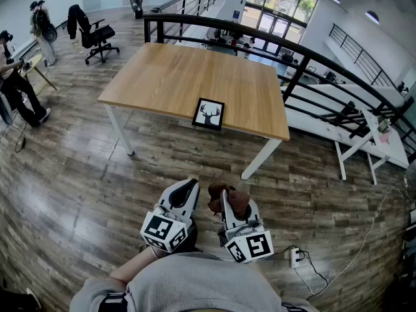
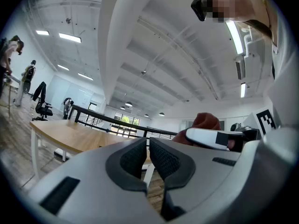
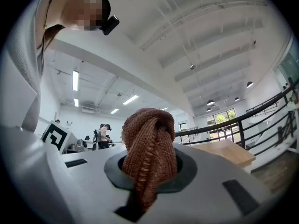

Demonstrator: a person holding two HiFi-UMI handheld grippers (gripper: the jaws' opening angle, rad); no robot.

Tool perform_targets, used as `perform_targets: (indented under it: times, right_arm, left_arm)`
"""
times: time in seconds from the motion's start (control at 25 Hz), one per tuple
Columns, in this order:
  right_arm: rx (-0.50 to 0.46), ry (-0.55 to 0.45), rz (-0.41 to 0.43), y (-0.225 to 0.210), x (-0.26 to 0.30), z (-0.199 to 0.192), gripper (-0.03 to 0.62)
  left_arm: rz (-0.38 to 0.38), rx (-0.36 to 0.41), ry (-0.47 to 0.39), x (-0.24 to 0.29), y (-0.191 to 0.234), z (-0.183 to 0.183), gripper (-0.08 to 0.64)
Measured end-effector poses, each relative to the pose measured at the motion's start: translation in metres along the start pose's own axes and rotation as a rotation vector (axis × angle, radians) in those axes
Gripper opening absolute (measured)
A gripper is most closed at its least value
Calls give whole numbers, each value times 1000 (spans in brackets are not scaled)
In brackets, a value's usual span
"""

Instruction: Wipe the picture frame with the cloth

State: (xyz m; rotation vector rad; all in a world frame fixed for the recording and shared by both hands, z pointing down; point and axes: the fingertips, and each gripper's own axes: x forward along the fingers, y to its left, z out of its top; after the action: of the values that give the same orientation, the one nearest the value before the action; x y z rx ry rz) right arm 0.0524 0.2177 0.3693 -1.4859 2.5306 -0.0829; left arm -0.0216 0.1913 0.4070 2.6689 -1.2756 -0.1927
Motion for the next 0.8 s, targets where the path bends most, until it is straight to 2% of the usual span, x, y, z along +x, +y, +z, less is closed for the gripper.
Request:
perform_targets:
  times: [0.16, 0.4, 0.6, 0.8]
  right_arm:
    - [-10, 10, 15, -6, 13, -5, 44]
    - [-20, 3, 0, -36, 62, -10, 46]
    - [-25, -10, -25, -76, 126, -12, 45]
    - [-21, -54, -68, -120, 202, 2, 46]
  left_arm:
    - [7, 2, -4, 11, 9, -2, 8]
    - [-4, -1, -4, 58, 45, 0, 8]
    - [-21, 12, -6, 120, 92, 9, 8]
    - [-56, 37, -12, 193, 145, 32, 8]
